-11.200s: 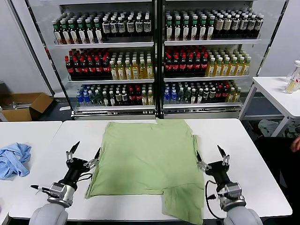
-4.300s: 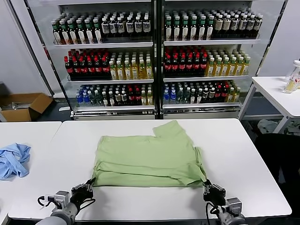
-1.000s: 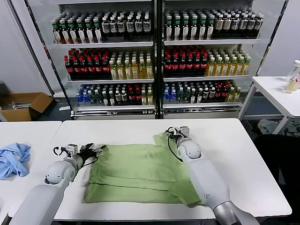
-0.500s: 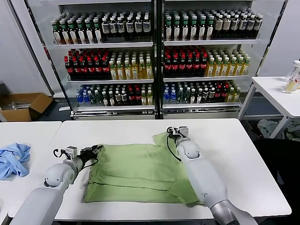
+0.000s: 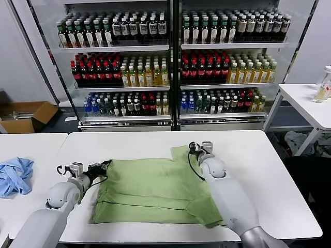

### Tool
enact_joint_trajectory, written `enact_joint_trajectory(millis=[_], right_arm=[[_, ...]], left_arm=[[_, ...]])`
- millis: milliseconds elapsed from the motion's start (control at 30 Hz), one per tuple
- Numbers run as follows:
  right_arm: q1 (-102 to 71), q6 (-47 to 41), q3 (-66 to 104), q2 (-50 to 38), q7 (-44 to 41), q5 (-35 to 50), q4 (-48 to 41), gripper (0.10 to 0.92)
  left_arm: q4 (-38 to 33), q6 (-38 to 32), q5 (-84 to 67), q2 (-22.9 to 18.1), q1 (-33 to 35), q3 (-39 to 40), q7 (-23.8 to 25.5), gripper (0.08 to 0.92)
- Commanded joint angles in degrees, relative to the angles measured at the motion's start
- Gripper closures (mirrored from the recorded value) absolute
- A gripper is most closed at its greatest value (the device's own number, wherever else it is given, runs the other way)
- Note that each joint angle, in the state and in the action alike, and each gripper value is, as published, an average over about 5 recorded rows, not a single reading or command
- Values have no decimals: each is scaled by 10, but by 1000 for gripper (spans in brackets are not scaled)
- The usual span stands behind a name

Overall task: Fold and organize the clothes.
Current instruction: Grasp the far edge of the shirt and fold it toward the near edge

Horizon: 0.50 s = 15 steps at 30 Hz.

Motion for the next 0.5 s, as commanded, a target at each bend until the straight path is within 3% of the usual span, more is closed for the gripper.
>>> enact_joint_trajectory(millis=[33,333,500], right_arm=[[-115,-28,22,-116,18,89,284,919],[-290,-36,81,-199,33,110,483,919],[-364,-31,110,-209,36,93,540,919]], left_arm=[[-112,-20,-48,38,80,-29,-8,916],[-191,-29,-43,57,185,-63,-22,916],[-200,-37,-36,54,224,-82,-21,916]])
